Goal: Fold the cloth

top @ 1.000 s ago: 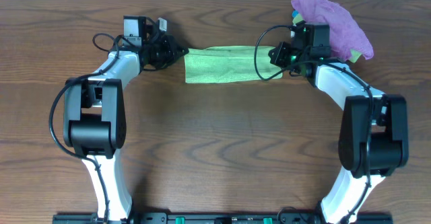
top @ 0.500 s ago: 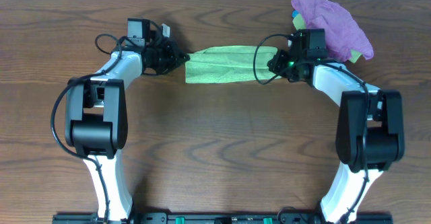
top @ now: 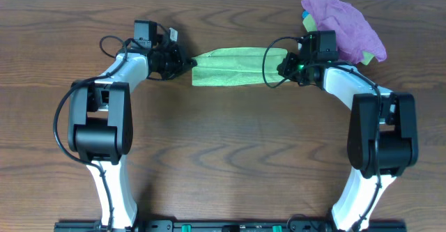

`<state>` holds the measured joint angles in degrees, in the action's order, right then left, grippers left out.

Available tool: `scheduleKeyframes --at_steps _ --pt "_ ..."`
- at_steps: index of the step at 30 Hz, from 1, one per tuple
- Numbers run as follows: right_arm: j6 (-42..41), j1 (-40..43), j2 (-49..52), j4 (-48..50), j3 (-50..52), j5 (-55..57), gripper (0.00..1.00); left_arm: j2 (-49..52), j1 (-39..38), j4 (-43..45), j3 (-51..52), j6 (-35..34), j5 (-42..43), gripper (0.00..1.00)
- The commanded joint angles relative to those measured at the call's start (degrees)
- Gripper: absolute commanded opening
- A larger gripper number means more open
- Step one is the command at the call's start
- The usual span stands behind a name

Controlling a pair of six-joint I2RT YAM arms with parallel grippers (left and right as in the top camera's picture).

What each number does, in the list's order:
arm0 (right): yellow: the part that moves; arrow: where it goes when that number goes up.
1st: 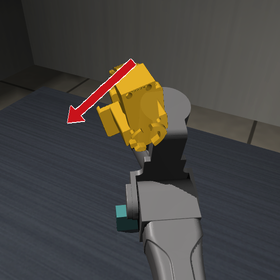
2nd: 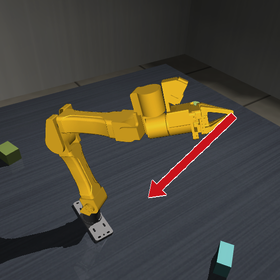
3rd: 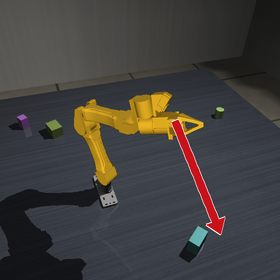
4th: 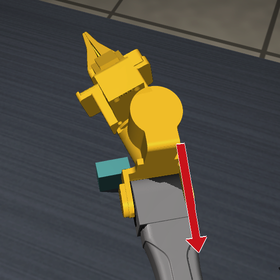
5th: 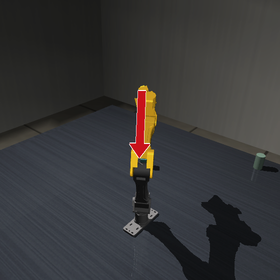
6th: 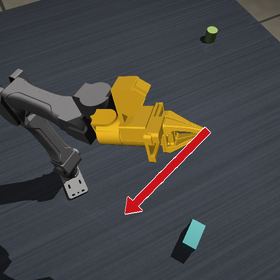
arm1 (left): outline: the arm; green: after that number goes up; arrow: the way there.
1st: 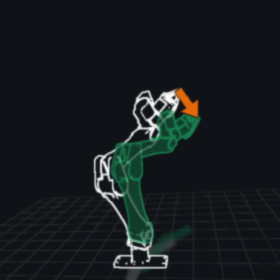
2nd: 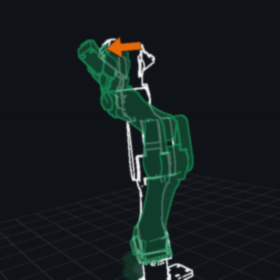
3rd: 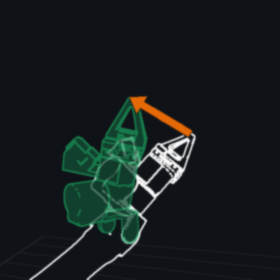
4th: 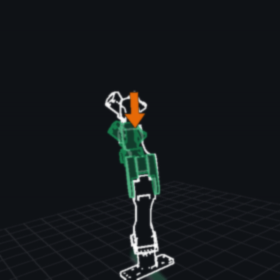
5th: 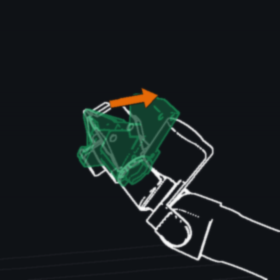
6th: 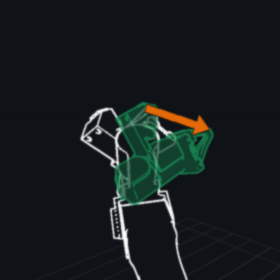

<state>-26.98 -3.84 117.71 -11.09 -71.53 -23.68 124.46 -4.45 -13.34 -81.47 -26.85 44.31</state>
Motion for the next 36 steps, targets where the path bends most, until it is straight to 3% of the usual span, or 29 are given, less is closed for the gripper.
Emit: scheduleKeyframes --at_steps 1,5,7,10,11,12,13,15,18,23,32,36 --pt "-0.35 -0.22 0.42 -0.07 -1.11 0.83 0.01 0.94 -0.37 -0.87 -1.14 1.62 -1.57 0.06" --pt "-0.35 -0.2 0.55 -0.07 -1.11 1.07 0.01 0.94 -1.16 -0.96 -1.14 1.62 -2.56 0.06" --pt "-0.35 -0.2 0.55 -0.04 -1.11 1.22 0.03 0.94 -1.38 -0.94 -1.14 1.55 -2.6 0.15" --pt "-0.37 -0.09 0.55 -0.04 -1.14 1.2 0.38 0.94 -1.36 -0.96 -1.16 1.25 -2.58 0.63" --pt "-0.37 0.07 0.55 -0.02 -1.14 1.18 0.55 0.94 -1.2 -0.94 -1.16 0.92 -2.56 0.92" --pt "-0.37 0.2 0.55 -0.02 -1.14 1.18 0.63 0.94 -1.07 -0.92 -1.16 0.9 -2.56 0.95" --pt "-0.37 0.35 0.55 -0.04 -1.2 1.14 0.65 0.94 -0.9 -0.85 -1.16 0.9 -2.54 0.95" --pt "-0.37 1.03 0.52 -0.09 -1.77 -0.63 0.83 0.94 -0.33 -0.72 -1.25 0.87 -2.27 0.95" --pt "-0.37 1.88 0.52 -0.15 -3.06 -2.75 0.92 0.94 0.68 -0.76 -1.88 0.7 -0.79 0.95" --pt "0.02 2.54 0.48 -4.2 -7.96 -3.58 0.99 0.74 1.81 -1.07 -4.81 0.85 3.32 0.95" --pt "3.93 2.36 0.17 -17.57 -19.8 -3.48 0.99 -1.92 1.46 -2.08 -11.78 1.55 11.06 0.95" --pt "8.15 2.25 -0.96 -28.65 -25.46 3.32 0.99 -5.18 0.22 -5.14 -12.17 7.26 12.35 0.97"
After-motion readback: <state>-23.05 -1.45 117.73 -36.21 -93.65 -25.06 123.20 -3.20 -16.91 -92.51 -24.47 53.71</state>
